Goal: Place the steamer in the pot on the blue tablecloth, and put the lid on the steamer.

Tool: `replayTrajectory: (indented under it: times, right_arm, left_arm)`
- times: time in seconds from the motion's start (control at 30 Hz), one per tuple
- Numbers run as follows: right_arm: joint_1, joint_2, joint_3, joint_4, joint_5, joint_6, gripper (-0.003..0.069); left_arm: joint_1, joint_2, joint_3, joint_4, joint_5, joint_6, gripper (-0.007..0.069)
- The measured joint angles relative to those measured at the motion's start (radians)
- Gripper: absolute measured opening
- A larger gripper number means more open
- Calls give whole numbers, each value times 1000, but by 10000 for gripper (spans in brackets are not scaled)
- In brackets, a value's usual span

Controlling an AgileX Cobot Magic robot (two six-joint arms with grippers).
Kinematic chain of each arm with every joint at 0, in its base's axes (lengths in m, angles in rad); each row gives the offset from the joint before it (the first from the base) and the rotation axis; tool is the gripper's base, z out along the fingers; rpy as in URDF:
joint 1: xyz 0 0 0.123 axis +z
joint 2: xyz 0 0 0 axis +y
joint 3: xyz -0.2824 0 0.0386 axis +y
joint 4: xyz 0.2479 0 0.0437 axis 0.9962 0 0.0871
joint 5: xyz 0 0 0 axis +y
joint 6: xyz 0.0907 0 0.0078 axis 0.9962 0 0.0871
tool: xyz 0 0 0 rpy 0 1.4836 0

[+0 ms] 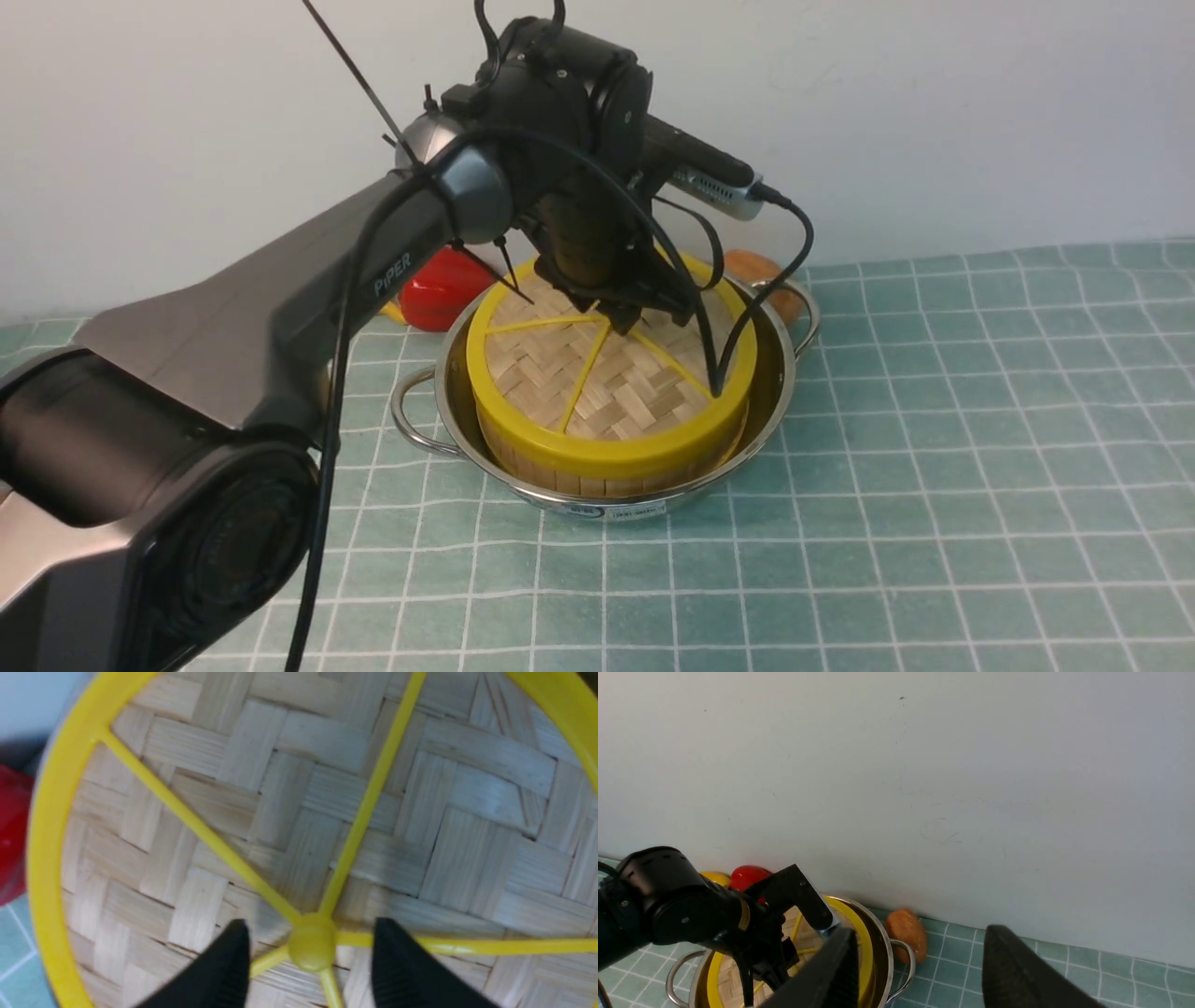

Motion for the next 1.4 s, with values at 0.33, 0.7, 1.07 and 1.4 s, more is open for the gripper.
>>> replayTrajectory:
  times: [0.33,0.7,1.07,1.4]
  right_arm:
    - [0,-98,102,-130,-5,-31,214]
    - [0,-597,685,-430,-114,146,-6]
    - [0,-957,1163,-501,-219,223,-15]
    - [0,-975,1205,-479,-218,226,-5]
  left_arm:
    - [0,-187,-239,57,8,-35,491]
    - [0,-503,-247,35,10,-35,-23]
    - [-22,-696,-49,-98,11,48,-23]
    - [-169,-1064,728,39,-153,-191,-23]
